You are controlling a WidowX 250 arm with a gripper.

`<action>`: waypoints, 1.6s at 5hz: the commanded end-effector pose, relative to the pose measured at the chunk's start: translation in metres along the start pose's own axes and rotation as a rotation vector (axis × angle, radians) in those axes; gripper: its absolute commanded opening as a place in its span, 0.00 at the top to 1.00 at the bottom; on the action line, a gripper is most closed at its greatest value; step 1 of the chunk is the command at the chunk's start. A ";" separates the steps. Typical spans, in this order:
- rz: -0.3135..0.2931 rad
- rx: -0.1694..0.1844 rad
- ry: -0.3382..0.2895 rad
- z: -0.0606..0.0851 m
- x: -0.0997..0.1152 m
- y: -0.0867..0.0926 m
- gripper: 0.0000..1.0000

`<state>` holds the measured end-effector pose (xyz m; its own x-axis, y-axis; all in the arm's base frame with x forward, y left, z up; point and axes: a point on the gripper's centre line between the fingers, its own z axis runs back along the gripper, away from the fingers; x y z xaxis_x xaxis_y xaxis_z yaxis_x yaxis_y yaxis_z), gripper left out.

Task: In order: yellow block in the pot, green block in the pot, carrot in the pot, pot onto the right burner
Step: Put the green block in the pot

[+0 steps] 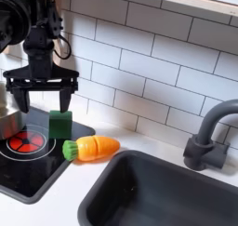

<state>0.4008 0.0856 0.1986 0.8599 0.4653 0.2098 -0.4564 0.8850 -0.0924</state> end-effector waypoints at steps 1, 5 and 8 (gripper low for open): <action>-0.027 0.003 0.021 -0.015 0.005 -0.002 0.00; -0.006 -0.005 0.008 -0.025 0.010 -0.006 0.00; -0.027 -0.009 0.017 -0.029 0.006 -0.019 0.00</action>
<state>0.4218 0.0705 0.1744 0.8774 0.4357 0.2010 -0.4252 0.9001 -0.0950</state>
